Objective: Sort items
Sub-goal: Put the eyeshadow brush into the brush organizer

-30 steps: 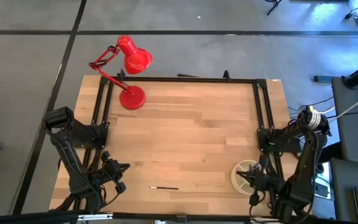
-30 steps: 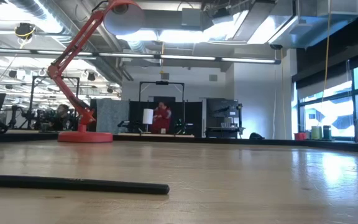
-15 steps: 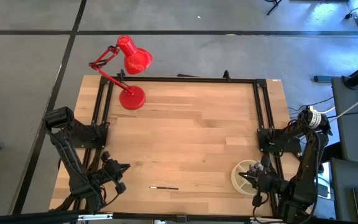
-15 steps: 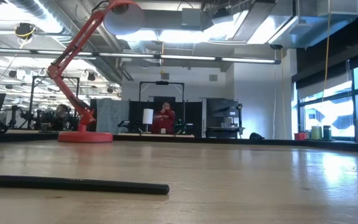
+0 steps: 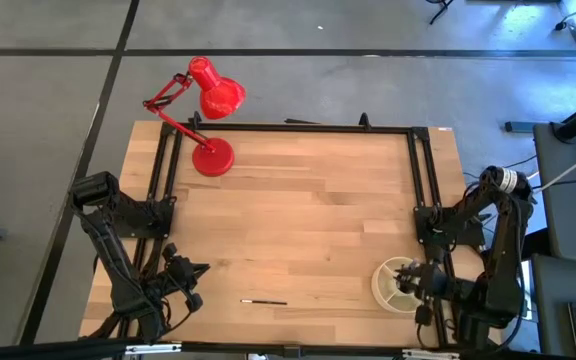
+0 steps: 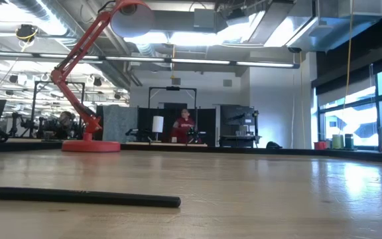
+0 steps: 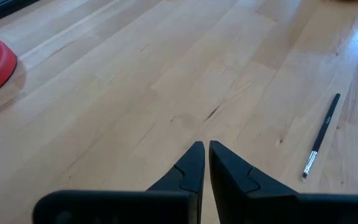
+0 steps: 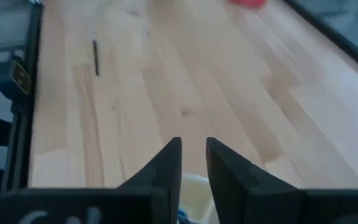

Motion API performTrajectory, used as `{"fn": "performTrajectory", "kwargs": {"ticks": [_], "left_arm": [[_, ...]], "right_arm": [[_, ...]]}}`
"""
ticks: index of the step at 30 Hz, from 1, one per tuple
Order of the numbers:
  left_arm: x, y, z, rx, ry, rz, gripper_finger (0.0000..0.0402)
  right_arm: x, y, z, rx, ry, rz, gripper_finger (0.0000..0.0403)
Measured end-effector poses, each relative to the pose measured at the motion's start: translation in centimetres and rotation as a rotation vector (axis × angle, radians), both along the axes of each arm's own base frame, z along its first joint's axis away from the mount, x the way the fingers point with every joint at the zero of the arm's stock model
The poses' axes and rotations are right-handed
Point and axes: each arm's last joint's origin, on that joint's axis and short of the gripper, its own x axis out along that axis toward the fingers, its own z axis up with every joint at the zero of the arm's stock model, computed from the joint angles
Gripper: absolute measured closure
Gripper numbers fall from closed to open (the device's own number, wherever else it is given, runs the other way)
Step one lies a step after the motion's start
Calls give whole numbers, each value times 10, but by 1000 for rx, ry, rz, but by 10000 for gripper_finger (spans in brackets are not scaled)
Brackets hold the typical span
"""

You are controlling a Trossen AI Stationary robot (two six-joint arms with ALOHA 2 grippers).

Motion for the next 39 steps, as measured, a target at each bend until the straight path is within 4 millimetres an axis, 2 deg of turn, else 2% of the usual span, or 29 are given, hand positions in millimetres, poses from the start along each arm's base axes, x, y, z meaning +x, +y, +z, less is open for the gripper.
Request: {"fn": "performTrajectory", "kwargs": {"ticks": [4,8,11,13,16,22,25,32,34,39], "left_arm": [[0,0,0,0,0,0,382],[0,0,0,4,-8,-1,382],[3,1,1,13,-30,2,382],[5,3,1,23,-50,6,382],[9,5,1,32,-51,15,382],[17,-3,0,82,-4,-96,382],[20,-8,-1,101,10,-159,382],[22,-13,-1,97,14,-198,382],[22,-14,-1,103,29,-212,382],[22,-13,-1,108,33,-214,381]], "right_arm": [[0,-6,5,27,18,-24,326],[21,-15,14,48,-22,-106,326],[51,-24,16,104,6,-213,326],[74,-28,15,121,68,-209,326],[111,-30,17,141,81,-117,326],[183,-33,29,233,-57,156,326],[217,-37,16,294,-63,275,326],[281,-37,-41,341,77,355,326],[300,-32,-48,335,95,392,326],[344,-20,-53,273,146,444,326]]}}
